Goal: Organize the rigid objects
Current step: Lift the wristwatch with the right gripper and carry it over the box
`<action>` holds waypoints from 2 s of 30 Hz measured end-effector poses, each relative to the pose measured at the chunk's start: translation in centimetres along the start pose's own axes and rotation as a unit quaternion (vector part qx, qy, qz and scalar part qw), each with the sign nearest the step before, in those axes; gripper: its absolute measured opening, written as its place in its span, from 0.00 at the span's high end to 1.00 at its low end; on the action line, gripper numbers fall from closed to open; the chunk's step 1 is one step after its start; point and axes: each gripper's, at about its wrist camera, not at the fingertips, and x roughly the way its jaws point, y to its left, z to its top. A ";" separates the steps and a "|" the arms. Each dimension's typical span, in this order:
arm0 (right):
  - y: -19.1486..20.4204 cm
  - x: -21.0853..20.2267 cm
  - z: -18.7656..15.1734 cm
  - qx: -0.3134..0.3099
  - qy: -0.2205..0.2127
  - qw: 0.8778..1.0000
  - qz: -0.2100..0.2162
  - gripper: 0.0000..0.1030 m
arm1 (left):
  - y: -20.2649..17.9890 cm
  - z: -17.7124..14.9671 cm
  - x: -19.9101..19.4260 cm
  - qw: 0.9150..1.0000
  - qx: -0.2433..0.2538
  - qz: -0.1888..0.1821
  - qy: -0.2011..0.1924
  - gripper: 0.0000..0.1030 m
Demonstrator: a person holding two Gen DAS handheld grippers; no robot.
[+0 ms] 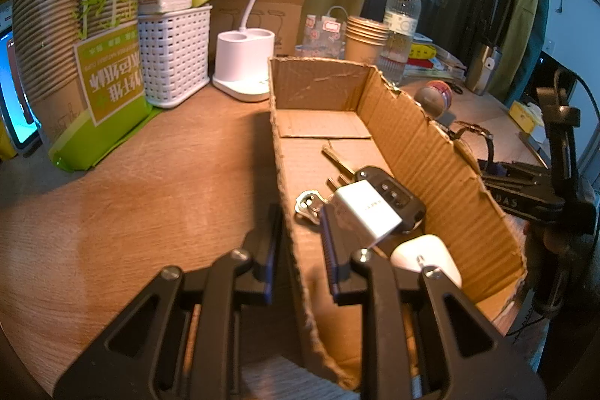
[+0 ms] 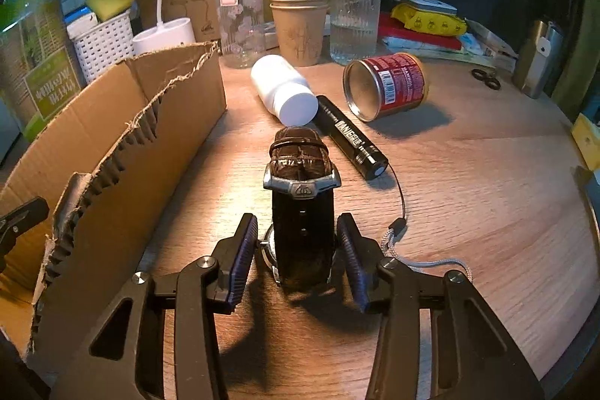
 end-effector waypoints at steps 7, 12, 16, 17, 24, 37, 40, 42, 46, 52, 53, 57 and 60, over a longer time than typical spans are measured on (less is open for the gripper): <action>0.4 -1.0 0.0 -0.001 -0.017 1.000 0.006 0.55 | 0.0 0.0 0.0 1.000 0.000 0.000 0.000 0.79; 1.4 -2.1 0.4 -0.011 -0.032 0.999 0.011 0.55 | 0.0 0.0 0.0 1.000 0.000 0.000 0.000 0.79; 2.1 -3.4 1.0 -0.019 -0.048 0.999 0.013 0.55 | 0.0 0.0 0.0 1.000 0.000 0.000 0.000 0.79; 2.3 -3.6 1.1 -0.021 -0.051 0.998 0.014 0.55 | 0.0 0.0 0.0 1.000 0.000 0.000 0.000 0.79; 3.5 -5.5 2.0 -0.035 -0.076 0.996 0.019 0.55 | 0.0 0.0 0.0 1.000 0.000 0.000 0.000 0.79; 6.8 -7.1 3.4 -0.076 -0.103 0.991 0.044 0.55 | 0.0 0.0 0.0 1.000 0.000 0.000 0.000 0.79; 7.8 -7.1 3.6 -0.090 -0.106 0.989 0.051 0.55 | 0.0 0.0 0.0 1.000 0.000 0.000 0.000 0.79; 8.4 -7.2 3.7 -0.097 -0.113 0.988 0.044 0.56 | 0.0 0.0 0.0 1.000 0.001 0.000 0.000 0.79; 9.0 -6.8 4.0 -0.104 -0.110 0.987 0.053 0.59 | -0.1 0.0 0.0 1.000 0.000 0.000 0.000 0.79; 10.9 -6.2 4.2 -0.135 -0.106 0.983 0.059 0.59 | -0.1 -0.1 -0.1 1.000 0.000 0.000 0.000 0.79; 11.1 -6.1 4.3 -0.140 -0.106 0.983 0.060 0.59 | -0.1 -0.1 -0.1 1.000 0.000 0.000 0.000 0.79; 12.3 -5.3 4.7 -0.155 -0.098 0.981 0.064 0.59 | -0.1 -0.1 -0.1 1.000 0.001 0.000 0.000 0.79; 12.8 -4.4 5.0 -0.163 -0.088 0.981 0.063 0.59 | -0.1 -0.1 -0.1 1.000 0.001 0.000 0.000 0.79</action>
